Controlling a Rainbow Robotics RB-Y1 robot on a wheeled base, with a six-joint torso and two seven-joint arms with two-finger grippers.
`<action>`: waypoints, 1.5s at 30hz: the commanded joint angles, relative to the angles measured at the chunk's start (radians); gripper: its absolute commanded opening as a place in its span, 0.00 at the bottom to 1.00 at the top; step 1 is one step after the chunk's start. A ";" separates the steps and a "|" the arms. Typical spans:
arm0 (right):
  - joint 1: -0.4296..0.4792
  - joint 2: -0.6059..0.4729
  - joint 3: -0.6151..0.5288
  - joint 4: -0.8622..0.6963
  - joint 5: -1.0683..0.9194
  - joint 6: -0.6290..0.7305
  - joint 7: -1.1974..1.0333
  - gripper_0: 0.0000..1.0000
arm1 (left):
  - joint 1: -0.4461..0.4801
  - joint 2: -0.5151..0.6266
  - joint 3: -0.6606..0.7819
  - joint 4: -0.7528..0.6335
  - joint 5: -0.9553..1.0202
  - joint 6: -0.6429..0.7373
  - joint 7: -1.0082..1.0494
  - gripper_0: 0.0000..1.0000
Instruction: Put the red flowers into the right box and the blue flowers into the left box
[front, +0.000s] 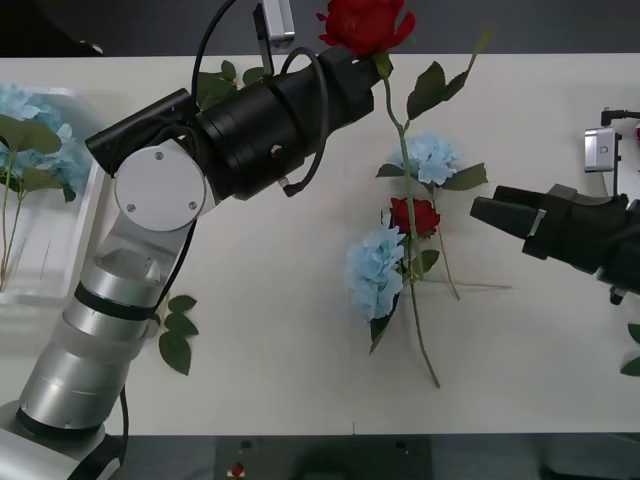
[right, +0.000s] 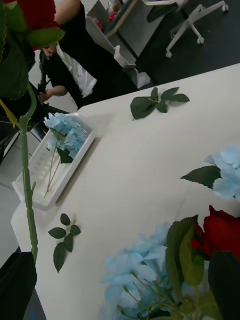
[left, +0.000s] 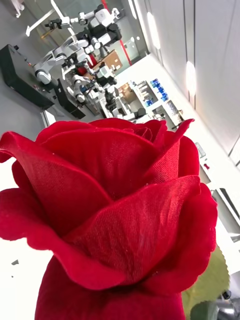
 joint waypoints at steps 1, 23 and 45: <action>-0.011 0.069 0.032 -0.040 -0.017 -0.048 0.090 1.00 | -0.036 -0.022 -0.005 -0.001 -0.013 -0.011 -0.013 0.00; -0.129 0.179 0.307 -0.055 -0.080 -0.370 0.186 0.88 | -0.032 -0.082 -0.023 0.019 -0.088 -0.011 -0.005 0.00; -0.131 0.156 0.317 -0.055 -0.080 -0.390 0.174 0.00 | -0.029 -0.054 -0.027 0.019 -0.071 -0.011 -0.005 0.11</action>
